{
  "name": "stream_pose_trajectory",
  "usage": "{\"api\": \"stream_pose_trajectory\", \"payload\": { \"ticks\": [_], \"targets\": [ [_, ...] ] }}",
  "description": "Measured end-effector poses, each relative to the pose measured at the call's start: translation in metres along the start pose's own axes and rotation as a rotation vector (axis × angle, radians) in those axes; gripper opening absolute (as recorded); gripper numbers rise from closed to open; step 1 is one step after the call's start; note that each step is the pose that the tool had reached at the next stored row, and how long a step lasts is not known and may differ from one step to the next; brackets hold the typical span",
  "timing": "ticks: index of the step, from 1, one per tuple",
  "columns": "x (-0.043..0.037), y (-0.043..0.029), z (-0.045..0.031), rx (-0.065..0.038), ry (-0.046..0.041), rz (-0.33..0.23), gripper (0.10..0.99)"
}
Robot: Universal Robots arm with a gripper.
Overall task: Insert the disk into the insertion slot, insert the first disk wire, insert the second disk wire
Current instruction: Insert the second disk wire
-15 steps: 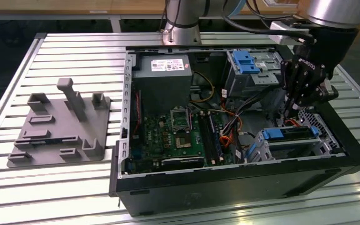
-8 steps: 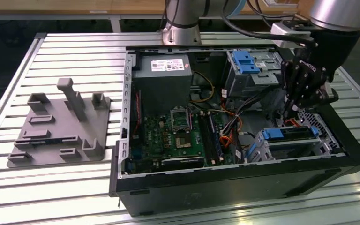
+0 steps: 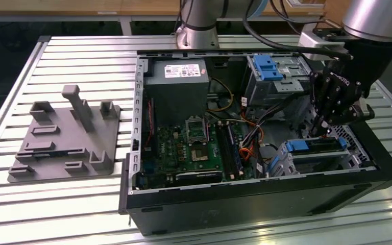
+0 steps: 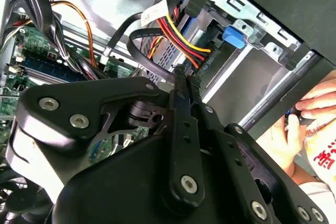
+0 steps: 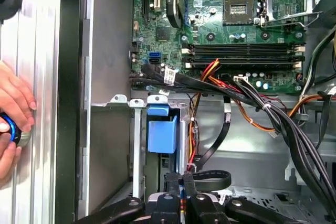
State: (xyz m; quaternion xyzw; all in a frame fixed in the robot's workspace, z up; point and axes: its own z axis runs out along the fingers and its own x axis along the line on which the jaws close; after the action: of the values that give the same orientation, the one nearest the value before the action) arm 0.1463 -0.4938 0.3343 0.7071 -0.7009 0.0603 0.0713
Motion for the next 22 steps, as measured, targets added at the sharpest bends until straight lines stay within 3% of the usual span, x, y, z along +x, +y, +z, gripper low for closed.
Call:
{"api": "stream_pose_trajectory", "payload": {
  "ticks": [4, 8, 9, 15, 22],
  "targets": [
    [0.0003, 0.0000, 0.0000, 0.000, -0.0013, 0.000, 0.149],
    [0.0035, 0.0000, 0.0002, 0.002, -0.0585, -0.001, 0.149],
    [0.0048, 0.0000, 0.0001, 0.002, -0.0680, -0.001, 0.149],
    [0.0132, 0.0001, -0.0003, 0.002, -0.0836, -0.001, 0.149],
    [0.0161, -0.0004, 0.0002, 0.002, -0.0855, -0.001, 0.149]
  ]
}}
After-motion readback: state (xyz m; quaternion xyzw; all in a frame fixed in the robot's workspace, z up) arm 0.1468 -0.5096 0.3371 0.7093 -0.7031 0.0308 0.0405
